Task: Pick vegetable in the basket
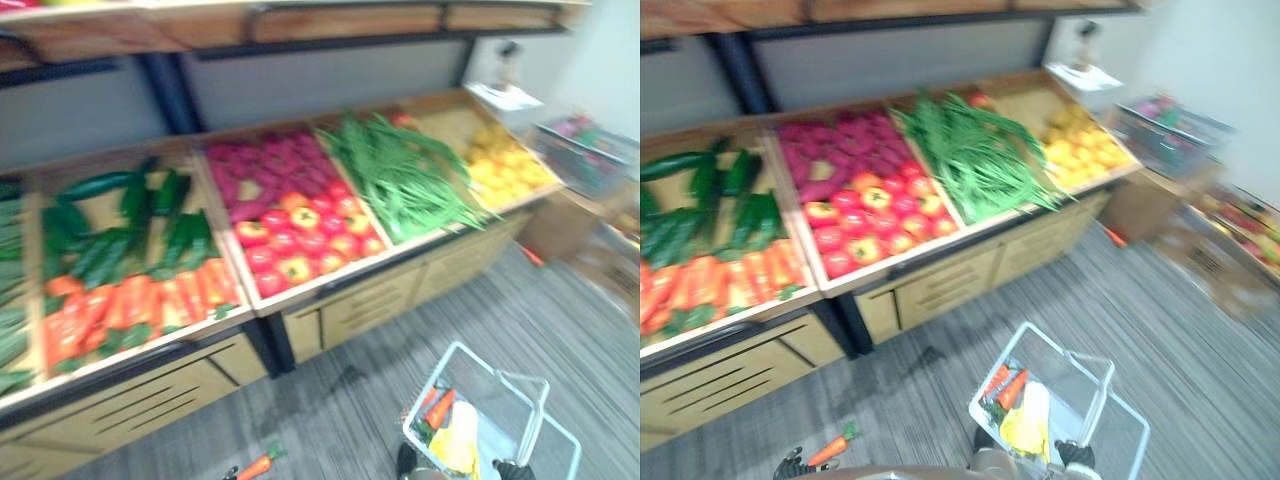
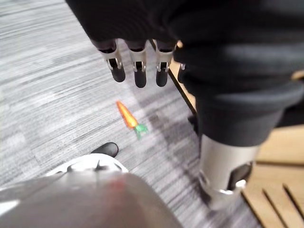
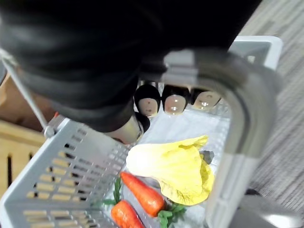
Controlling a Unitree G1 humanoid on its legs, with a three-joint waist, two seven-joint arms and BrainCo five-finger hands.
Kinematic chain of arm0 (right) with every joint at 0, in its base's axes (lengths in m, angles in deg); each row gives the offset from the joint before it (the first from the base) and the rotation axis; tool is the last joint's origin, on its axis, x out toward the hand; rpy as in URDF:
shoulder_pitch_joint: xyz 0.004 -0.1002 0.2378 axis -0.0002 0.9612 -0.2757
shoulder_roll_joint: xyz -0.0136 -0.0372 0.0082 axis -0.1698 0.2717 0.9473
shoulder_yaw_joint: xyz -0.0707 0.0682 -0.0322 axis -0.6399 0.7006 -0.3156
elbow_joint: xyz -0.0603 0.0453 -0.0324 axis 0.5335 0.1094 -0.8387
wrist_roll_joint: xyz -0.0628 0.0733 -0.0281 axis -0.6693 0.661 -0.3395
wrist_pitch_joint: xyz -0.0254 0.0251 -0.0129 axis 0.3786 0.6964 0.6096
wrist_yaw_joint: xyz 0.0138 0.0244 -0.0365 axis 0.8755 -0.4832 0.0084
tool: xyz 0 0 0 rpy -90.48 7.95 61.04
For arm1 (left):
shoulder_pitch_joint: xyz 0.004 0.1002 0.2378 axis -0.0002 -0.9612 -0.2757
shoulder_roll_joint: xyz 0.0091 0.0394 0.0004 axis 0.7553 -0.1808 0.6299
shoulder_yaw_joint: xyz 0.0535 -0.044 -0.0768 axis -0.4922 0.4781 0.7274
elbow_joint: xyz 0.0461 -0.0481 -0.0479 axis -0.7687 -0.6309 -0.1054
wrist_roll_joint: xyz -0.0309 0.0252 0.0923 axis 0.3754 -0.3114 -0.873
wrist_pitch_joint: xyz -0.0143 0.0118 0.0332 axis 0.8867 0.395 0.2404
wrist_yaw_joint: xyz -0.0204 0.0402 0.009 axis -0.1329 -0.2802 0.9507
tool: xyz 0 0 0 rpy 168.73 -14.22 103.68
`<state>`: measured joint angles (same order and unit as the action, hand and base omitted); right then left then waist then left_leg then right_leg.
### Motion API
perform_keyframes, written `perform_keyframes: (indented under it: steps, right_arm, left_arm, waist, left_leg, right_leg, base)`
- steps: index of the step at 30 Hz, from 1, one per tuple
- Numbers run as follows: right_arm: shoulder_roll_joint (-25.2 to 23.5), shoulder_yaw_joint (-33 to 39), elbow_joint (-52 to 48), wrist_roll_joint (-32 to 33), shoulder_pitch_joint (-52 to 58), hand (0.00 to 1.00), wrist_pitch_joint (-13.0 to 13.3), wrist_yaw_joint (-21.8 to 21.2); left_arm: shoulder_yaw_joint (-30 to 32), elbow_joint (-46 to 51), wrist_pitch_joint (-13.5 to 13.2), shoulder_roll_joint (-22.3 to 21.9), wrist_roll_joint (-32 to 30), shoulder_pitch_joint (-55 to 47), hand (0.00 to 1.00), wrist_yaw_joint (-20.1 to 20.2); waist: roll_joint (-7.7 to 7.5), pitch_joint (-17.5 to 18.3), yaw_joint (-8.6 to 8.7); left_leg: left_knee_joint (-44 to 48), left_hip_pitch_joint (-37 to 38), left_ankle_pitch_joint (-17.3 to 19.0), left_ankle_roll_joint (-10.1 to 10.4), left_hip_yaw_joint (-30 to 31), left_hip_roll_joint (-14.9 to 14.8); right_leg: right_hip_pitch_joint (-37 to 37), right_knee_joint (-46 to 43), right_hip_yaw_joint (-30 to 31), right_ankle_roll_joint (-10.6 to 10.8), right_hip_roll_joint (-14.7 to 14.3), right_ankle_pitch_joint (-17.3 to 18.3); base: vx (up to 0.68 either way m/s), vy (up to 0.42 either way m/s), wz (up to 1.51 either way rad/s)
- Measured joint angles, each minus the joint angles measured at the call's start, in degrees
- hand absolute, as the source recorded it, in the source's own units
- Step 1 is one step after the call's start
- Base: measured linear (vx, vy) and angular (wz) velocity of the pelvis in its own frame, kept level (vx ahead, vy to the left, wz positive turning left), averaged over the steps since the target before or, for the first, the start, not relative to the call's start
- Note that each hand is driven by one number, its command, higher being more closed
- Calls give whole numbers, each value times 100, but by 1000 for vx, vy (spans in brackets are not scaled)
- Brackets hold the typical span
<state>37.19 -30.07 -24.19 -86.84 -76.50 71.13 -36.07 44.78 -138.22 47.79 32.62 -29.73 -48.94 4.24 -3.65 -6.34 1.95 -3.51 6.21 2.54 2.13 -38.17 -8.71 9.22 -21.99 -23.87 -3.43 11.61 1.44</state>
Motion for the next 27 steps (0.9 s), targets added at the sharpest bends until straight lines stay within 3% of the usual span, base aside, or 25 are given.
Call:
perform_keyframes:
  steps: [2, 4, 5, 6, 7, 11, 13, 15, 18, 20, 21, 23, 25, 27]
  right_arm:
    - [79, 67, 102, -88, 87, 100, -23, -3]
    - [80, 74, 98, -98, 86, 100, -9, 25]
    - [81, 59, 132, -108, 47, 100, -18, 8]
    - [70, 32, 196, -111, -23, 100, -32, -14]
    - [76, 23, 236, -112, -53, 100, -37, -20]
    - [194, 242, 245, -96, -64, 100, -124, 46]
    - [202, 239, 251, -85, -6, 100, -167, 97]
    - [200, 169, 257, -84, -4, 100, -168, 102]
    - [230, -176, 245, -86, 62, 100, -109, 101]
    - [249, -408, 248, -89, 84, 100, -29, 95]
    - [283, -457, 227, -90, 76, 100, -13, 88]
    - [369, -458, 249, -89, -26, 100, 20, 79]
    - [337, -457, 251, -87, -24, 100, 66, 63]
    - [307, -451, 256, -64, -22, 100, 72, 62]
  left_arm:
    - [-17, -19, 23, 27, 8, 27, 0, 3]
    - [-10, -14, 24, 20, 13, -8, 0, 4]
    - [19, -13, 30, 24, 24, 22, 0, 13]
    - [18, -15, 31, 27, 31, 75, 0, 21]
    - [17, -20, 31, 21, 32, 130, 0, 24]
    - [-80, -26, 24, -216, 42, 336, 0, 27]
    - [-116, -16, 19, -273, 58, 394, 0, 22]
    - [-187, -13, 14, -322, 73, 475, 0, 25]
    - [-220, -13, 15, -542, 130, 542, 0, 28]
    - [-211, 6, 2, -590, 136, 540, 0, 31]
    - [-208, 15, -27, -599, 192, 534, 0, 21]
    - [-66, 112, -45, -694, 666, 505, 0, -27]
    - [26, 122, -112, -694, 815, 434, 0, -73]
    - [134, 154, -169, -702, 828, 369, 0, -93]
  waist:
    - [-37, -17, 45]
    - [-47, -15, 49]
    - [-65, -14, 34]
    - [-54, -22, -3]
    - [-63, -32, -32]
    - [355, -125, 127]
    - [400, -111, 135]
    - [397, -114, 251]
    - [435, -94, 267]
    - [444, -105, 255]
    - [386, -133, 223]
    - [428, -151, 192]
    - [431, -151, 161]
    - [474, -156, 122]
  left_leg:
    - [57, 152, -6, 10, -506, -3]
    - [151, 205, -6, 10, -1034, 6]
    - [316, 176, 9, 7, -1365, -49]
    - [584, 95, 74, 14, -1659, -186]
    - [693, 78, 91, 17, -1789, -258]
    - [1050, 119, -1, 142, -2336, -619]
    - [1310, 122, -5, 142, -2489, -771]
    - [1748, 115, -4, 146, -2590, -1026]
    - [2850, 253, -17, 128, -2749, -1693]
    - [3521, 277, -194, 46, -2288, -1973]
    - [3720, 105, -115, 135, -1747, -1948]
    - [3268, -366, 590, 334, 393, -954]
    - [2646, -459, 751, 389, 1227, -453]
    - [1647, -533, 572, 373, 2048, -176]
  right_leg:
    - [-349, -1097, -773, 5, 474, 452]
    - [-673, -1286, -1098, 77, 823, 440]
    - [-864, -984, -1214, 284, 929, 380]
    - [-929, -458, -1257, 698, 838, 448]
    - [-981, -232, -1346, 768, 731, 495]
    - [-1158, 949, -1284, 799, 128, 518]
    - [-1184, 1234, -1132, 798, -3, 517]
    - [-1271, 1573, -982, 795, -191, 515]
    - [-1299, 1704, -456, 768, -448, 503]
    - [-1358, 1750, -6, 709, -521, 509]
    - [-1345, 1755, 253, 668, -481, 500]
    - [-1168, 1698, 958, 720, -241, 444]
    - [-1075, 1685, 1357, 804, -174, 377]
    - [-916, 1694, 1792, 959, -210, 287]
  base:
    - [6, 22, -133]
    - [39, -35, -151]
    - [8, -169, -169]
    - [8, -315, -160]
    - [-15, -375, -150]
    - [-11, -299, -86]
    - [-23, -255, -62]
    - [-83, -136, -52]
    - [-124, -98, -92]
    - [-43, -27, -108]
    - [6, 70, -117]
    - [-6, 134, -146]
    - [-21, 183, -120]
    - [-36, 265, -112]
